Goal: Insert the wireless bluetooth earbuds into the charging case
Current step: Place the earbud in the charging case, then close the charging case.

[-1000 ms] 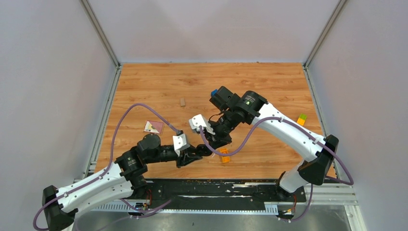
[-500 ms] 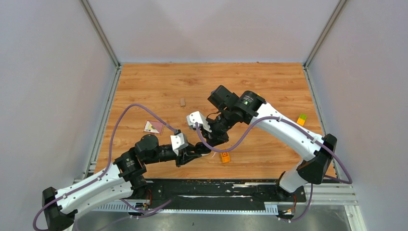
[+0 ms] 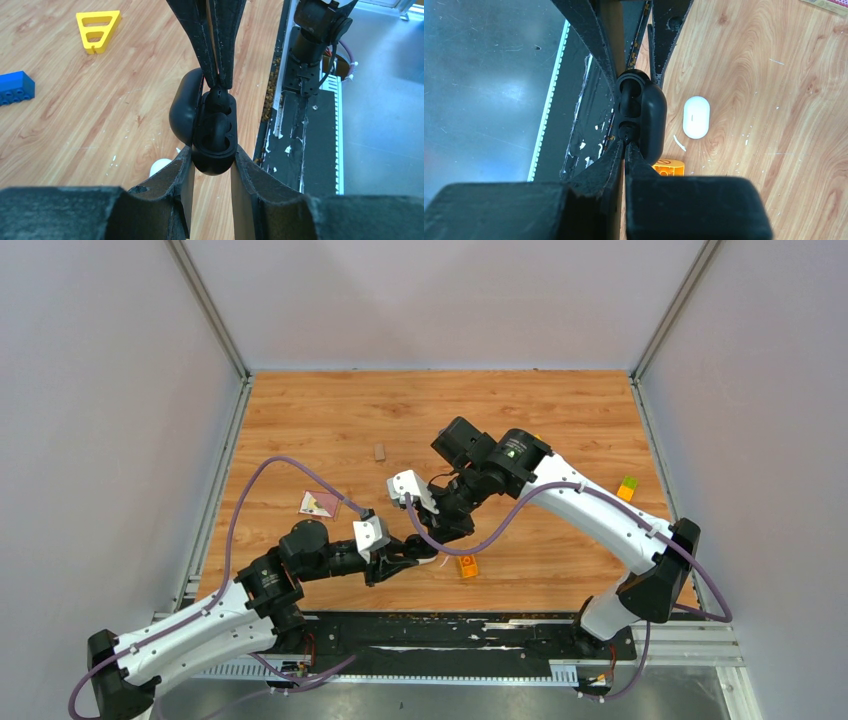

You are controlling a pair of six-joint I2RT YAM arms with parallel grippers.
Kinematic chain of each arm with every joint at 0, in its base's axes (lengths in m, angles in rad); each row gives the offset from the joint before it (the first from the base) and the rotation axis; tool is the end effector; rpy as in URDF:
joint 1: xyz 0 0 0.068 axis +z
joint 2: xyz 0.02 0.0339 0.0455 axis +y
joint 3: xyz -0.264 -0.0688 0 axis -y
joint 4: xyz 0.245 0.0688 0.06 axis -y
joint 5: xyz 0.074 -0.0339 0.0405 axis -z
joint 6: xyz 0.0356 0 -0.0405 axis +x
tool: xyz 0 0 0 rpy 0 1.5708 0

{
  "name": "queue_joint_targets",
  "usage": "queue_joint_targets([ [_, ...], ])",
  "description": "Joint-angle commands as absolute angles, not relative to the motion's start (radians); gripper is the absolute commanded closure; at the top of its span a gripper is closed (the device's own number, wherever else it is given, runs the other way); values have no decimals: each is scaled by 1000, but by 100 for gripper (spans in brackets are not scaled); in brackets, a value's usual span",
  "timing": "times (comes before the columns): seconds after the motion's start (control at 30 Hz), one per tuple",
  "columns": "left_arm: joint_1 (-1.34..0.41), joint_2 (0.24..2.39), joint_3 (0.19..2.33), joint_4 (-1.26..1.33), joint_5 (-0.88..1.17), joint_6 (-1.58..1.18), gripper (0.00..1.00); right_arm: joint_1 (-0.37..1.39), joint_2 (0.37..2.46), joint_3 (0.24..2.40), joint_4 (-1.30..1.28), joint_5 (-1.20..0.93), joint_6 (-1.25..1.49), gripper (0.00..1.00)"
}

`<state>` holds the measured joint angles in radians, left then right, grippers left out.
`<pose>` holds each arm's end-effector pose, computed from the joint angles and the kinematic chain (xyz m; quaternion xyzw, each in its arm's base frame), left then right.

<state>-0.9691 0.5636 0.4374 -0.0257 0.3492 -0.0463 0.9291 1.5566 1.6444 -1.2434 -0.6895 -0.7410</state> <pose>0.0769 -0.1336 0.2670 0.4340 0.6187 -0.4271 0.4965 0.1590 0.2507 0.3659 -0.7295 0.5664 0.3475 0.1621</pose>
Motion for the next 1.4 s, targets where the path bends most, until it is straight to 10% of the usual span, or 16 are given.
queue_joint_targets([
  [0.0, -974, 559, 445, 20, 362, -46, 100, 936, 1560, 1651, -1216, -718, -743, 98],
  [0.47, -974, 555, 445, 11, 361, -35, 100, 934, 1570, 1634, -1263, -764, -812, 98],
  [0.67, -974, 557, 445, 11, 360, -38, 100, 936, 1545, 1620, -1253, -756, -807, 75],
  [1.07, -974, 570, 448, 5, 353, -37, 100, 881, 1420, 1650, -1344, -789, -885, 73],
  [1.37, -973, 586, 447, 13, 371, -41, 100, 832, 1407, 1545, -1157, -706, -766, 35],
])
